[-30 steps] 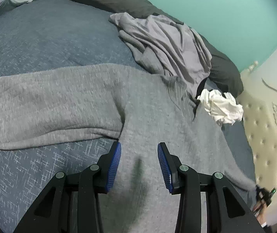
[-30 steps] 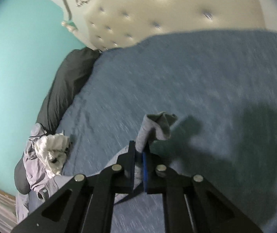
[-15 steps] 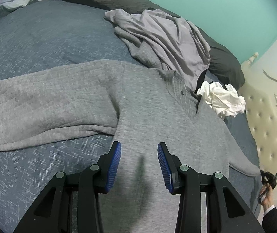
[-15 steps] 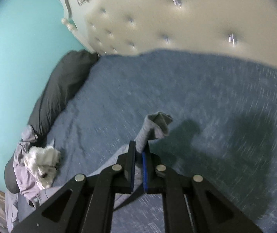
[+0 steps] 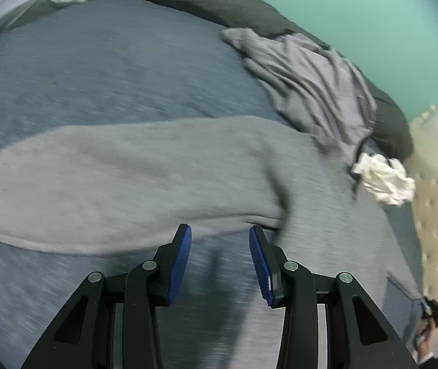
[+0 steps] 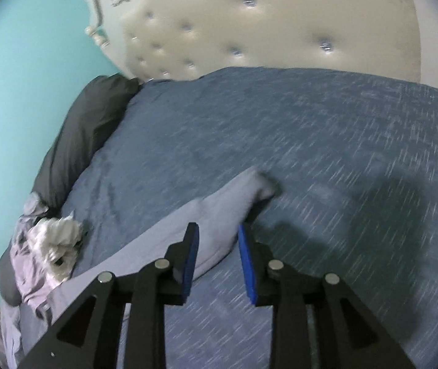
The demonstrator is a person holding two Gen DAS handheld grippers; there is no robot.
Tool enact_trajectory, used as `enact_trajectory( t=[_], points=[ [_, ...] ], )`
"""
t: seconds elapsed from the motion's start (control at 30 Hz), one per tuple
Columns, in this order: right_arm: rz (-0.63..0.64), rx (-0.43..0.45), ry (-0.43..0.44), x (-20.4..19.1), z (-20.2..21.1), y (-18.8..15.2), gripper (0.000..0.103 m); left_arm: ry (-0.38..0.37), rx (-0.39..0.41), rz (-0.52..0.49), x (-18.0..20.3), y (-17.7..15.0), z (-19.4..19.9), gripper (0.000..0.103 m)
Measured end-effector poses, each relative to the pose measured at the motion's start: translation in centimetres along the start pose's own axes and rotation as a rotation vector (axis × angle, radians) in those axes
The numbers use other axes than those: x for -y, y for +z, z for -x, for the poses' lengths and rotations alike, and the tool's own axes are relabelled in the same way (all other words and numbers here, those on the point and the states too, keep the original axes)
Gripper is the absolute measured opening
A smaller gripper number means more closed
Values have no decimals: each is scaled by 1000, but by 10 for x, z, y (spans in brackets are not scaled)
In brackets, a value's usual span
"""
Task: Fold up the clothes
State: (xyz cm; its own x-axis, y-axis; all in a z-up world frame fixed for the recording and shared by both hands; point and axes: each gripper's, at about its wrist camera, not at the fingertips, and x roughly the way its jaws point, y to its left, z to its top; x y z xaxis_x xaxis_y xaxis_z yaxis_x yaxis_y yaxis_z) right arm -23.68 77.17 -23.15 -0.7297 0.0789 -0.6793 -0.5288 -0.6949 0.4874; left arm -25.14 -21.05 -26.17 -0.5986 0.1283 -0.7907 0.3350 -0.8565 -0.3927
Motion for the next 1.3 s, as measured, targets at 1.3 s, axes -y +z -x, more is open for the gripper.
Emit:
enact_trajectory(
  t=[1.3],
  points=[
    [157,-179,221,-179,6,-135,26,312,127,204,-277,12,87,57]
  ],
)
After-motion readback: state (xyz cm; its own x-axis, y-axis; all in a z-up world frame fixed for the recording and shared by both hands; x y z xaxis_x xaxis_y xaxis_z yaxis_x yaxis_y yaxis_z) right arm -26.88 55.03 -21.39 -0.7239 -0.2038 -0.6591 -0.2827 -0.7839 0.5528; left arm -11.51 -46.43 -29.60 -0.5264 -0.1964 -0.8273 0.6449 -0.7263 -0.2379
